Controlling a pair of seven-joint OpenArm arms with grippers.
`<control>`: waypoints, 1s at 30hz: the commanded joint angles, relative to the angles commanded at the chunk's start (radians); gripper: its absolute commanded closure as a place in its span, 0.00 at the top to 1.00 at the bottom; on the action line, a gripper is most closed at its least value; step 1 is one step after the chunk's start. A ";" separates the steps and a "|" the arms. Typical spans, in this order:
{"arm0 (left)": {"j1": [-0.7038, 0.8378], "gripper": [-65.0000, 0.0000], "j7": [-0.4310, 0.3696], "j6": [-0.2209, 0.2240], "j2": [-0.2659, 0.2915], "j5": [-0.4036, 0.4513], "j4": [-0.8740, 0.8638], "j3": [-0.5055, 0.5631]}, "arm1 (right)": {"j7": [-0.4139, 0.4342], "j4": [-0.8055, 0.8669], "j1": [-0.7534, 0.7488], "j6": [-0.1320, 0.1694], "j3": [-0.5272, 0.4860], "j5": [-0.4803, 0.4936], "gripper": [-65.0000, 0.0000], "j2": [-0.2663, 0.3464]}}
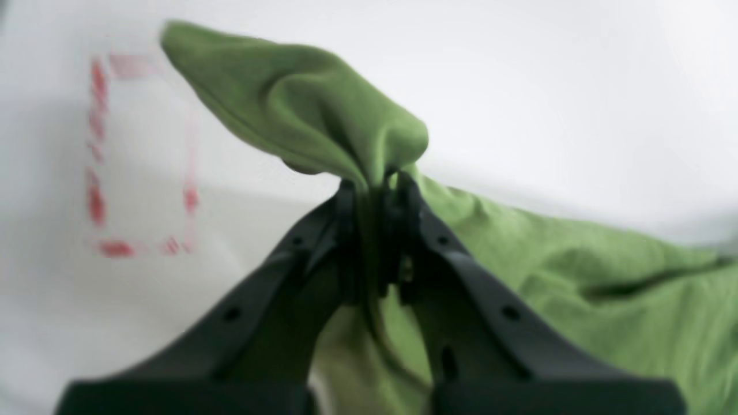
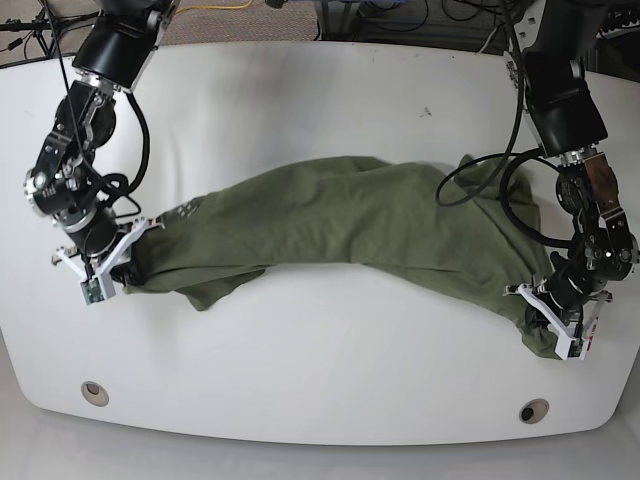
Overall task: Fold the T-shirt properly
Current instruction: 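Swing the held shirt with both grippers and lay it down, then open the left gripper, releasing the shirt, and raise it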
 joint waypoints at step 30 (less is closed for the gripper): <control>-0.278 0.00 0.170 0.000 -0.003 0.000 0.078 -0.112 | -0.098 -0.245 0.470 0.009 -0.118 0.011 0.00 0.175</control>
